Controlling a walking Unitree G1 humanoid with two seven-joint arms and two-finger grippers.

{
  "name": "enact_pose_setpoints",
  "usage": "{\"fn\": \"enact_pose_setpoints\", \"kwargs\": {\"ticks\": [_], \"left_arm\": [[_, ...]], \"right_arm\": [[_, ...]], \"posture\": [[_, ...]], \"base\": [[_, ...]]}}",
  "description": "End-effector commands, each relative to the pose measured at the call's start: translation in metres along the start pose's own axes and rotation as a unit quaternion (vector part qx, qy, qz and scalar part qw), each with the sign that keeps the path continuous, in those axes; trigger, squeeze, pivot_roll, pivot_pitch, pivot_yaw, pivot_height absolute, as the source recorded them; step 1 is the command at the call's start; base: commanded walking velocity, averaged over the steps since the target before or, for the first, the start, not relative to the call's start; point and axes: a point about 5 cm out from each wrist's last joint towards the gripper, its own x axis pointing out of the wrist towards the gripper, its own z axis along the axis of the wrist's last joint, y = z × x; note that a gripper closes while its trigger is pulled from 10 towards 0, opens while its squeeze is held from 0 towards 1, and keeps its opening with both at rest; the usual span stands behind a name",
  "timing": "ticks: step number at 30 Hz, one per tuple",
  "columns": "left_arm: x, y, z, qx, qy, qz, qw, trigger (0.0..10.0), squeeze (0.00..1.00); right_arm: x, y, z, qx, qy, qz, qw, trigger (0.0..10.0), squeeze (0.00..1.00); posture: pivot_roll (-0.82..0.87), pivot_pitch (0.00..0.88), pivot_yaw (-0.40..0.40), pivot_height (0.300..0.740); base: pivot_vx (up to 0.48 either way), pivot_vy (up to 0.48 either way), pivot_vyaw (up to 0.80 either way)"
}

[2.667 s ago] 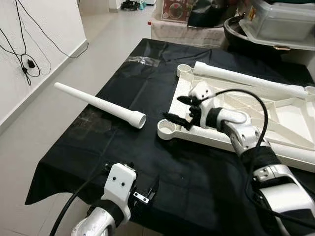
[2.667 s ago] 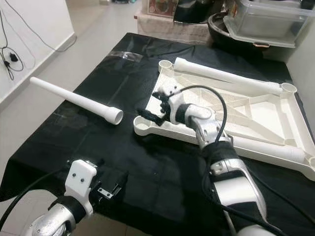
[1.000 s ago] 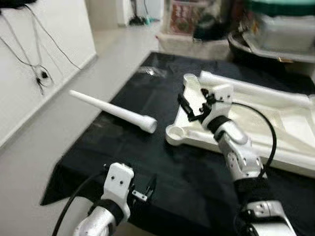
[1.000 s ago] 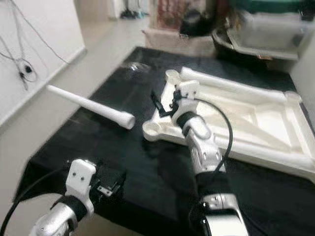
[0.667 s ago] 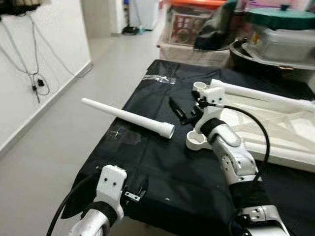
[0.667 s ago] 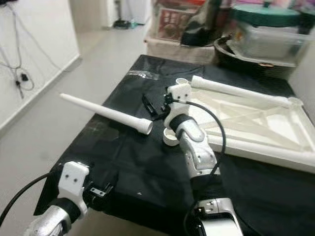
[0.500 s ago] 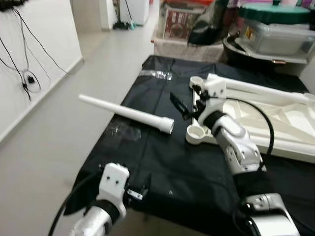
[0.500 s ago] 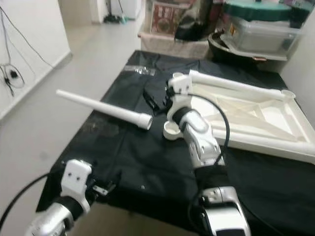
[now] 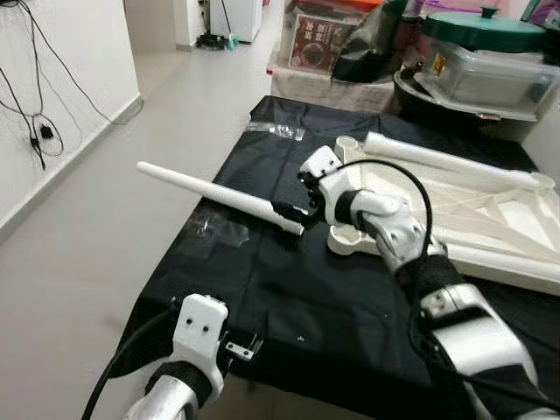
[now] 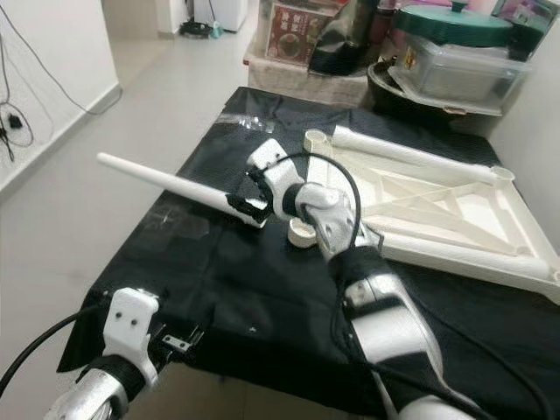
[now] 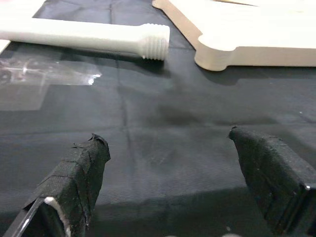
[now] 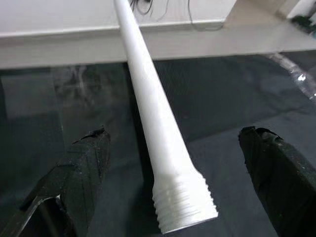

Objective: Building children table

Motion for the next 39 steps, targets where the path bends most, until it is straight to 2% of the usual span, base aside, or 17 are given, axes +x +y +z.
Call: {"fn": "enact_pose_setpoints", "kwargs": {"ticks": [1,2,4,5,6,7,10,11,18,22,25,39], "left_arm": [[-0.001,-0.003,-0.001,-0.002,0.006,-0.001,1.000,10.0,0.00],[-0.004,-0.004,0.001,-0.003,0.007,-0.002,1.000,10.0,0.00],[-0.004,-0.004,0.001,-0.003,0.007,-0.002,1.000,10.0,0.00],[-0.008,-0.007,0.004,-0.006,0.007,-0.005,1.000,10.0,0.00],[-0.008,-0.007,0.004,-0.006,0.007,-0.005,1.000,10.0,0.00],[-0.010,-0.009,0.005,-0.005,0.009,-0.008,1.000,10.0,0.00],[-0.012,-0.010,0.005,-0.006,0.011,-0.010,1.000,10.0,0.00],[-0.014,-0.011,0.005,-0.008,0.013,-0.012,1.000,10.0,0.00],[-0.017,-0.014,0.005,-0.014,0.019,-0.017,1.000,10.0,0.00],[-0.017,-0.015,0.005,-0.015,0.021,-0.017,1.000,10.0,0.00],[-0.019,-0.016,0.005,-0.017,0.025,-0.019,0.999,10.0,0.00],[-0.019,-0.017,0.006,-0.016,0.026,-0.021,0.999,10.0,0.00]], "right_arm": [[0.001,-0.001,-0.001,-0.008,0.007,0.006,1.000,10.0,0.00],[0.004,-0.001,0.000,-0.011,0.016,0.007,1.000,10.0,0.00],[0.004,-0.001,0.000,-0.011,0.016,0.007,1.000,10.0,0.00],[0.009,-0.001,0.004,-0.022,0.027,0.011,0.999,10.0,0.14],[0.009,-0.001,0.004,-0.022,0.027,0.011,0.999,10.0,0.14],[0.011,-0.001,0.007,-0.029,0.030,0.019,0.999,10.0,1.00],[0.012,-0.001,0.011,-0.030,0.029,0.023,0.999,10.0,1.00],[0.013,-0.003,0.015,-0.032,0.028,0.026,0.999,10.0,0.00],[0.012,-0.006,0.026,-0.025,0.023,0.055,0.998,10.0,0.00],[0.011,-0.006,0.028,-0.037,0.029,0.071,0.996,10.0,0.00],[0.013,-0.001,0.025,-0.049,0.043,0.107,0.992,10.0,0.00],[0.020,0.007,0.024,-0.052,0.059,0.102,0.992,10.0,0.00]], "posture": [[0.07,0.201,-0.119,0.740],[0.08,0.231,-0.127,0.740],[0.08,0.231,-0.127,0.740],[0.08,0.244,-0.129,0.740],[0.08,0.244,-0.129,0.740],[0.08,0.257,-0.130,0.740],[0.08,0.263,-0.131,0.740],[0.08,0.269,-0.132,0.740],[0.08,0.272,-0.134,0.740],[0.08,0.268,-0.136,0.740],[0.08,0.265,-0.137,0.740],[0.08,0.250,-0.138,0.740]], "base": [[0.000,0.000,0.00],[0.000,0.000,0.00],[0.000,0.000,0.00],[0.000,0.000,0.00],[0.000,0.000,0.00],[0.000,0.000,0.00],[0.000,0.000,0.00],[0.000,0.000,0.00],[0.000,0.000,0.00],[0.000,0.000,0.00],[0.000,0.000,0.00],[0.000,0.000,0.00]]}}
